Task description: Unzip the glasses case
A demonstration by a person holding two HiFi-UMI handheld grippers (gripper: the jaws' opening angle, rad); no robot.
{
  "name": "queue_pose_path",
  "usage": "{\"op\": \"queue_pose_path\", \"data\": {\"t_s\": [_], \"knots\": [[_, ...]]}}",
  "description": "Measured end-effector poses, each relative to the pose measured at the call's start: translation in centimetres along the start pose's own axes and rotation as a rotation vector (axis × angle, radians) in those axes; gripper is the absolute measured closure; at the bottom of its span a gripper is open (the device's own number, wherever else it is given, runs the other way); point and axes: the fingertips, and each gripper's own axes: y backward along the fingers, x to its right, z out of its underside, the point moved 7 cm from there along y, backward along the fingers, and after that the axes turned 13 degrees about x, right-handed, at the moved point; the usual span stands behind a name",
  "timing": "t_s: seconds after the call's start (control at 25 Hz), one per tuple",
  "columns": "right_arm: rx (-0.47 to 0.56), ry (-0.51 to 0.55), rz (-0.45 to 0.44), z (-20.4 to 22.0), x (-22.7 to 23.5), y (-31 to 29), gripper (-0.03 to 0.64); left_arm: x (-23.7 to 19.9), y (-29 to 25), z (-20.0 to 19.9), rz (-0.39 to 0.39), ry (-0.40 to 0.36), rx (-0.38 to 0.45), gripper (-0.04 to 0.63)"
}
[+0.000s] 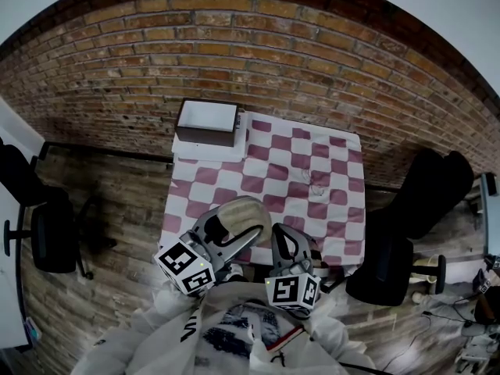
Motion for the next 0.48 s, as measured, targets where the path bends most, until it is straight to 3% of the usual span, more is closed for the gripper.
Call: {"op": "queue_pose_path", "data": {"t_s": [0.48], "knots": [[-0.006, 0.045, 0.026, 0.2, 0.2, 0.3, 0.600, 0.2, 0.2, 1.8, 0.015, -0.032, -0.102, 0.318]]}}
